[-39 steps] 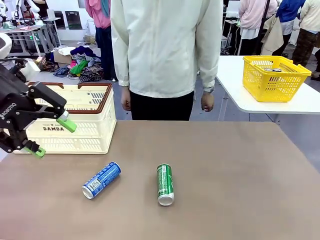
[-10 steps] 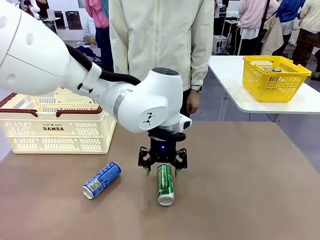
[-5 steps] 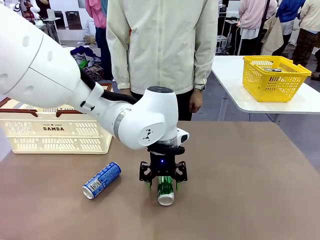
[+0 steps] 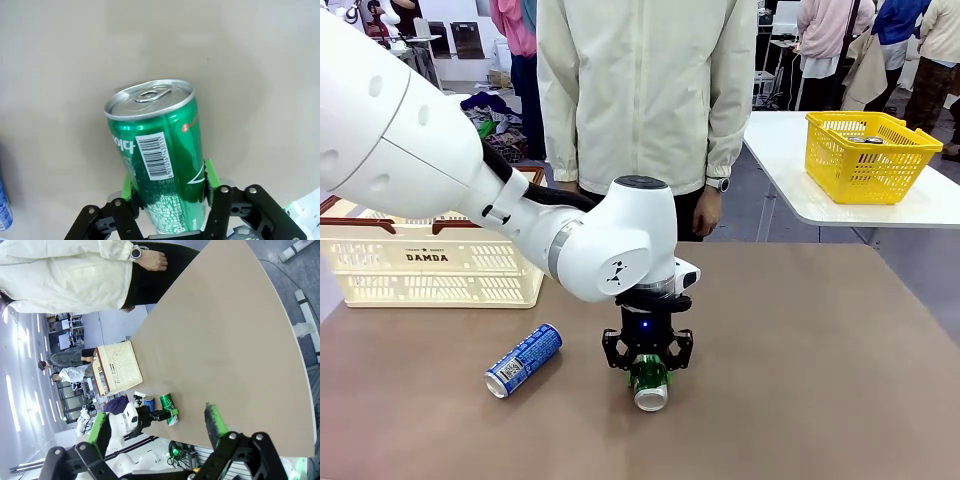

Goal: Place the drinks into the Shopping basket.
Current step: Pick up one drink and place it into the Shopping basket.

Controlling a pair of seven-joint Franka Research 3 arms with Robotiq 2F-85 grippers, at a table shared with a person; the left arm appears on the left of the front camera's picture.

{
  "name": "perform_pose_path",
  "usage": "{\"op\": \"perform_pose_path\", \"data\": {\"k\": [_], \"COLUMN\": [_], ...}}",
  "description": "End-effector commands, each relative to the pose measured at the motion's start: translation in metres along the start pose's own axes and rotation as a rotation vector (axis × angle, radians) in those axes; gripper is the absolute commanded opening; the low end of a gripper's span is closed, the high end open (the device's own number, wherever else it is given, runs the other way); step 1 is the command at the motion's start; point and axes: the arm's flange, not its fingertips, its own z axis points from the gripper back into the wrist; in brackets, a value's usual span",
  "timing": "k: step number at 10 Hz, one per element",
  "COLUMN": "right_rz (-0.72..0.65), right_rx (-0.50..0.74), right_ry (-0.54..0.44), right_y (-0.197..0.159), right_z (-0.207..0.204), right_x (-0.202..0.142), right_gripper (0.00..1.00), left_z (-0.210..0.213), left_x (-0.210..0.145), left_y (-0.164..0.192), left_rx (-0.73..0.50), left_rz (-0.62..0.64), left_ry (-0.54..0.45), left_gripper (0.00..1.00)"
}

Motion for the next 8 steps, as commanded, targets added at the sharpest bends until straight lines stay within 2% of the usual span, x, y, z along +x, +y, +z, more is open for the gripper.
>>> {"op": "perform_pose_path", "data": {"k": [1, 4, 5, 6, 8], "right_rz": [0.02, 0.02, 0.02, 0.02, 0.02], "right_rx": [-0.012, -0.012, -0.012, -0.012, -0.012], "right_ry": [0.009, 0.009, 0.009, 0.009, 0.009], "right_y": [0.0, 0.0, 0.0, 0.0, 0.0], "right_z": [0.002, 0.002, 0.002, 0.002, 0.002], "right_x": [-0.002, -0.002, -0.002, -0.002, -0.002], "right_gripper": [1.0, 1.0, 1.0, 1.0, 1.0], "left_z": [0.003, 0.024, 0.049, 0.091, 0.169], "left_x": [-0.004, -0.009, -0.013, -0.025, -0.065], "left_y": [0.005, 0.01, 0.018, 0.029, 0.05], "left_rx": [-0.001, 0.003, 0.009, -0.026, -0.042], "left_rz": [-0.029, -0.049, -0.035, -0.042, -0.094], "left_ry": [-0.053, -0.155, -0.195, -0.191, -0.224], "left_gripper": [0.0, 0.0, 0.0, 0.0, 0.0]}}
